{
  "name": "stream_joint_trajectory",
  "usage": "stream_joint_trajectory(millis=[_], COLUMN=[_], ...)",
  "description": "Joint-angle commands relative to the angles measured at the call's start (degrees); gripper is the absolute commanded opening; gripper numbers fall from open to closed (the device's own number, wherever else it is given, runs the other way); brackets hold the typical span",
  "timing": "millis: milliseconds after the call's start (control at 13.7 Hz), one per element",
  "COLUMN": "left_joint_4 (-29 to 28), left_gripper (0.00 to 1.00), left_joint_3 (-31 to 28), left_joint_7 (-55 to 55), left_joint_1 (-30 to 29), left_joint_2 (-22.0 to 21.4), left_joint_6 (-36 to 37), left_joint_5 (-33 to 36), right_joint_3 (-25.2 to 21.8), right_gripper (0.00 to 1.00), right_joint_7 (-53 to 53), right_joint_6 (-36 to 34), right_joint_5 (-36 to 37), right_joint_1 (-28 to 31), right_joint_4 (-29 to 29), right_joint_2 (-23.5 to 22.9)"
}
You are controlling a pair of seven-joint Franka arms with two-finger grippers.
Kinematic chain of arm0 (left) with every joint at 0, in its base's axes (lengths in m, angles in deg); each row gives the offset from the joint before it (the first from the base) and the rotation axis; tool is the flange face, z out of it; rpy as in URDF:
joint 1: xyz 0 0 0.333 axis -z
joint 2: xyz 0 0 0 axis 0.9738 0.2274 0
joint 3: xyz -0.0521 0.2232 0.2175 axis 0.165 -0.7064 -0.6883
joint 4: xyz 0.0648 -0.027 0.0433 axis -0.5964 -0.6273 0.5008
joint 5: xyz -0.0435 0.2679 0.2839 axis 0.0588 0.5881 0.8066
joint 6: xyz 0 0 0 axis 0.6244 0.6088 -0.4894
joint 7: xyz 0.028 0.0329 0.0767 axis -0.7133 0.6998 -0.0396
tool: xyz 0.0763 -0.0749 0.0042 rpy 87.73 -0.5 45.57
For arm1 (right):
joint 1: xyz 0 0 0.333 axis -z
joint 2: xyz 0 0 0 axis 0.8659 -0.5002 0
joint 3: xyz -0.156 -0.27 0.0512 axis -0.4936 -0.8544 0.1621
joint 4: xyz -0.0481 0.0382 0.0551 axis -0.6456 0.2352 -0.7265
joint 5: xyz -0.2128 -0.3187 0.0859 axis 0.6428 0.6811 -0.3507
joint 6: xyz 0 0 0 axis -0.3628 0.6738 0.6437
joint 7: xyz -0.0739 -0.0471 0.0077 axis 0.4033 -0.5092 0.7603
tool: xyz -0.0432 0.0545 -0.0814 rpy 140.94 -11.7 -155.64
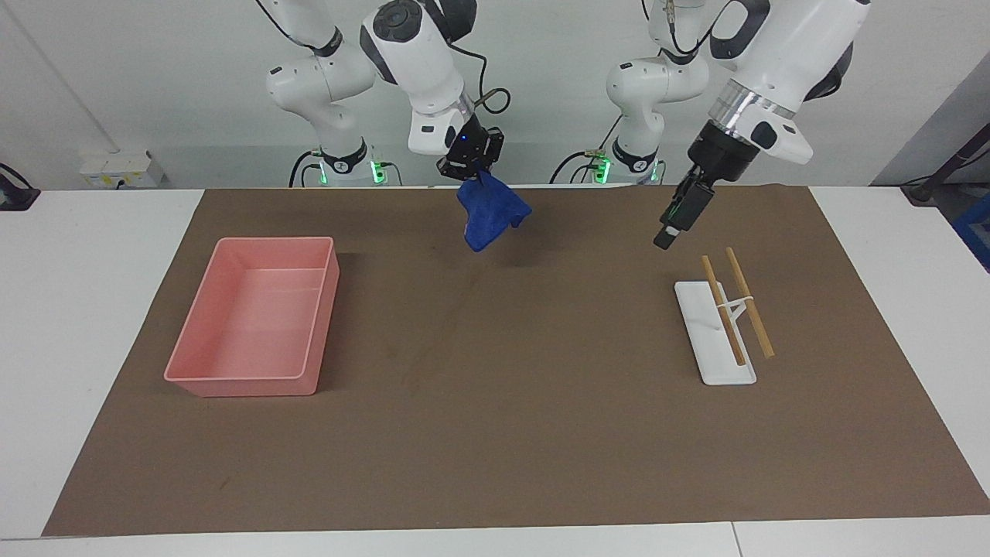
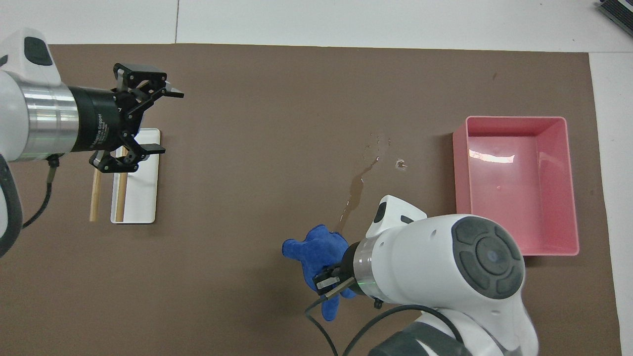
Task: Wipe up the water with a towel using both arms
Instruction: 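Lower the towel to the table with the right gripper while the left withdraws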
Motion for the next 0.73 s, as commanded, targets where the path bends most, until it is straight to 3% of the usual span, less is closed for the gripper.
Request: stream_joint_trajectory(millis=[0,146,293,439,659], left_joint_4=[-0.7,-0.7,-0.8,-0.1,4.9], left_gripper=[1.00,1.00,1.00,1.00,1.00], left_joint_3=[-2.3,-5.0,-7.9,-10.5,-10.0], left_joint_7=[-14.7,-25.4,-37.7,-48.3,-59.3], left_joint_1=[0.3,0.6,2.9,5.4,5.1], left_joint_2=[-0.3,-0.3,-0.5,-0.6,0.1], left_joint_6=[-1.1,-1.1,0.3,6.9,21.1], left_joint_5=[5.1,5.9,12.1,16.0,19.3], right_joint_3=[0.0,0.0,0.0,0.0,-0.2], right_gripper=[0.00,0.00,0.00,0.00,0.00], right_joint_7=[-1.8,-3.2,-5.3,-7.2,-1.5], right_joint_6=[1.3,6.8,14.7,20.3,21.1], right_joint_5=[-3.8,-5.0,-6.7,-7.5,-7.5], right_joint_1=[-1.7,-5.8,-9.3,-12.0,-11.5], right_joint_4=[6.3,9.6,11.7,12.1,14.0], right_joint_2=[2.8,2.4,0.2,-3.2,-4.0])
